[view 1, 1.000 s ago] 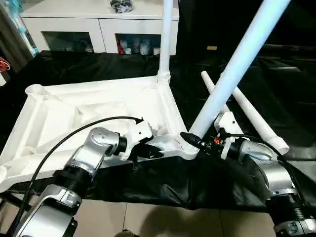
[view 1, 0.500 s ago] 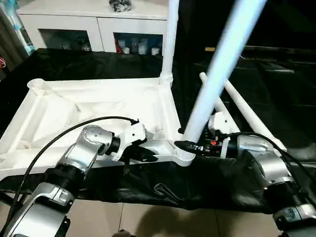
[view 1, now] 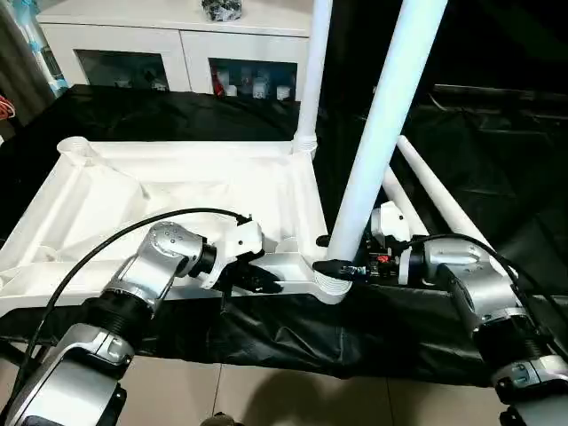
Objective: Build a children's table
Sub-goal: Rotate leg to tighten
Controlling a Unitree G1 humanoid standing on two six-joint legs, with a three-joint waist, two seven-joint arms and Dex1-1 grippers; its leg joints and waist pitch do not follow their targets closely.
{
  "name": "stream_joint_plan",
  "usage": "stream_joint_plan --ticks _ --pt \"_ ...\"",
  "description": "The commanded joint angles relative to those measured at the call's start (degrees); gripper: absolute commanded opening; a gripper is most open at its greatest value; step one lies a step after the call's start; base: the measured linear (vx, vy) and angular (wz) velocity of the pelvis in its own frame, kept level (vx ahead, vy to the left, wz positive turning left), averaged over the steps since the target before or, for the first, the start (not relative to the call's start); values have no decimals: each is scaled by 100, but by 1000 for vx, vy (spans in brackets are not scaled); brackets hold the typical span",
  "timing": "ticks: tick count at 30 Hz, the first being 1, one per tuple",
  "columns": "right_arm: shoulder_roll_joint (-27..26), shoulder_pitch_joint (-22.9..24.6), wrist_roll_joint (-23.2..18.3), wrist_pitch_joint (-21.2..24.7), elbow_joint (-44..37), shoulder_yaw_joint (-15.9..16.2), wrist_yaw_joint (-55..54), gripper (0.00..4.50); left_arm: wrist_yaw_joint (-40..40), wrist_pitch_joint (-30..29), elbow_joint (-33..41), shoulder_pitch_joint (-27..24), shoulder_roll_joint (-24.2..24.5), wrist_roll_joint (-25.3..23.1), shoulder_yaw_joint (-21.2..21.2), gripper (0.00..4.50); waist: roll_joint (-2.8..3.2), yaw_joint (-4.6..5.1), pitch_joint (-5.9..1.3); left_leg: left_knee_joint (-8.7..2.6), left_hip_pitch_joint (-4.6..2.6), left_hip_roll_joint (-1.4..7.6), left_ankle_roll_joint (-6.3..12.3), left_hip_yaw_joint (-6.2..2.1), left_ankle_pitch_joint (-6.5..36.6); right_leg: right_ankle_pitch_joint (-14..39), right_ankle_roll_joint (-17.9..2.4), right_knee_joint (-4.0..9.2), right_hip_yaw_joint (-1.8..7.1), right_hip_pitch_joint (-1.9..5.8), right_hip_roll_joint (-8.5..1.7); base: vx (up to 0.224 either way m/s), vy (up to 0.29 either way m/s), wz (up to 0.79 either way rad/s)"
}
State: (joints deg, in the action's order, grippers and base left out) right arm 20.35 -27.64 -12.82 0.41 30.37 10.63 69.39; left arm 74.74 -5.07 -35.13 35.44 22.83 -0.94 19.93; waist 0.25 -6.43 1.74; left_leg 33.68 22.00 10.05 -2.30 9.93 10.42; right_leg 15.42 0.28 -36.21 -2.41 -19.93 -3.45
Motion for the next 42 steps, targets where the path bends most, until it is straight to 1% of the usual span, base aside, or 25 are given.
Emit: stream_joint_plan --ticks 1,3,4,5,6,7,9,10,11,12,14,16,17,18,19,22,25,27,29,31,33,34,36,38,42 --pt "-167 280 422 137 616 302 -396 189 -235 37 53 191 -140 -1 -66 0 51 7 -251 -427 -160 413 299 -134 985 -572 -1711 387 228 103 -557 0 0 0" --pt "-276 213 437 109 777 180 -741 189 -458 -45 37 214 -225 13 -140 0 50 27 -233 -457 -156 407 204 -138 1190 -294 -1692 409 235 106 -562 0 0 0" --pt "-388 135 476 89 955 60 -1135 189 -701 -167 25 242 -321 37 -228 0 52 60 -211 -504 -170 408 22 -156 1496 232 -1630 459 238 102 -572 0 0 0" --pt "-533 38 514 93 1174 -82 -1625 189 -1010 -265 36 269 -427 27 -315 0 53 79 -198 -517 -174 402 -38 -154 1623 438 -1607 470 245 87 -576 0 0 0" --pt "-560 21 519 98 1214 -107 -1712 189 -1069 -275 42 273 -444 19 -328 0 57 119 -179 -550 -174 403 -182 -176 1850 875 -1538 504 248 85 -590 0 0 0" --pt "-756 -104 495 171 1465 -283 -2285 189 -1452 -476 158 273 -570 -23 -419 0 60 141 -174 -560 -169 398 -262 -189 1946 1151 -1430 522 257 84 -596 0 0 0" --pt "-986 -273 418 286 1763 -487 -2856 189 -1783 -737 387 225 -711 -23 -504 0 59 174 -170 -569 -171 395 -308 -195 2033 1362 -1343 548 276 61 -600 0 0 0" --pt "-1090 -362 397 344 1915 -562 -3115 189 -1933 -894 530 187 -776 -26 -533 0 76 180 -172 -573 -175 396 -324 -202 2031 1367 -1340 547 281 53 -603 0 0 0" --pt "-1125 -393 393 363 1968 -584 -3202 189 -1985 -951 583 171 -798 -28 -542 0 60 194 -181 -570 -160 386 -333 -204 1966 1307 -1324 546 274 63 -593 0 0 0" --pt "-1149 -415 390 375 2005 -600 -3262 189 -2021 -991 620 160 -813 -29 -547 0 73 185 -191 -562 -150 383 -284 -193 1818 1088 -1299 547 278 64 -581 0 0 0" --pt "-1298 -563 456 420 2283 -614 -3679 189 -2427 -1292 934 55 -936 -187 -557 0 77 194 -204 -541 -170 394 -232 -170 1668 582 -1384 505 288 51 -557 0 0 0" --pt "-1447 -698 532 369 2529 -616 -4006 189 -2822 -1611 1274 -70 -1122 -303 -570 0 14 198 -221 -494 -143 361 -45 -134 1203 -32 -1490 485 274 91 -546 0 0 0" --pt "-1513 -738 568 350 2590 -614 -4076 189 -2909 -1696 1392 -125 -1196 -313 -547 0 20 195 -242 -472 -125 363 51 -129 938 -330 -1525 444 268 123 -559 0 0 0" --pt "-1556 -764 591 340 2629 -613 -4115 189 -2957 -1740 1462 -158 -1238 -317 -525 0 30 188 -239 -461 -121 353 99 -125 824 -445 -1518 444 261 117 -546 0 0 0" --pt "-1589 -766 621 335 2619 -583 -4092 189 -2975 -1728 1467 -171 -1250 -330 -498 0 9 197 -246 -449 -120 344 179 -115 714 -622 -1522 439 253 128 -532 0 0 0" --pt "-1670 -813 699 277 2675 -553 -4082 189 -3026 -1776 1517 -181 -1236 -324 -456 0 14 195 -239 -452 -127 347 247 -115 740 -597 -1500 450 248 128 -530 0 0 0" --pt "-1727 -850 710 280 2684 -521 -4015 189 -2980 -1801 1568 -179 -1186 -283 -412 0 30 222 -199 -512 -151 369 88 -127 1184 84 -1458 509 253 98 -524 0 0 0" --pt "-1744 -874 695 300 2717 -529 -3999 189 -2964 -1820 1603 -195 -1172 -289 -406 0 34 247 -199 -529 -157 377 12 -135 1319 259 -1434 519 260 91 -527 0 0 0" --pt "-1743 -892 712 291 2740 -510 -3990 189 -2943 -1830 1638 -211 -1161 -295 -400 0 35 266 -200 -529 -147 373 -5 -134 1299 185 -1434 514 265 94 -524 0 0 0" --pt "-1758 -965 668 232 2814 -603 -3975 245 -2856 -1897 1821 -288 -1112 -271 -381 0 46 278 -200 -529 -144 375 6 -135 1284 110 -1455 508 264 93 -528 0 0 0" --pt "-1735 -993 655 182 2804 -638 -3891 259 -2771 -1862 1865 -313 -1057 -248 -355 0 55 285 -215 -510 -160 374 34 -121 1222 -1 -1511 514 271 86 -540 0 0 0" --pt "-1728 -999 666 156 2798 -646 -3845 273 -2745 -1851 1876 -318 -1039 -237 -344 0 43 277 -221 -496 -142 371 54 -118 1142 -125 -1523 494 269 105 -539 0 0 0" --pt "-1713 -998 681 109 2765 -644 -3771 297 -2691 -1827 1885 -323 -1014 -212 -334 0 64 268 -246 -471 -142 363 171 -114 780 -701 -1548 443 249 120 -515 0 0 0" --pt "-1690 -989 659 50 2683 -663 -3645 309 -2622 -1811 1902 -327 -973 -186 -314 0 56 262 -259 -453 -136 357 261 -113 595 -1037 -1595 416 237 137 -514 0 0 0" --pt "-1653 -992 566 -48 2544 -751 -3385 349 -2493 -1814 1966 -344 -898 -161 -275 0 56 244 -349 -354 -101 340 538 -114 -60 -2143 -1660 296 220 173 -493 0 0 0"
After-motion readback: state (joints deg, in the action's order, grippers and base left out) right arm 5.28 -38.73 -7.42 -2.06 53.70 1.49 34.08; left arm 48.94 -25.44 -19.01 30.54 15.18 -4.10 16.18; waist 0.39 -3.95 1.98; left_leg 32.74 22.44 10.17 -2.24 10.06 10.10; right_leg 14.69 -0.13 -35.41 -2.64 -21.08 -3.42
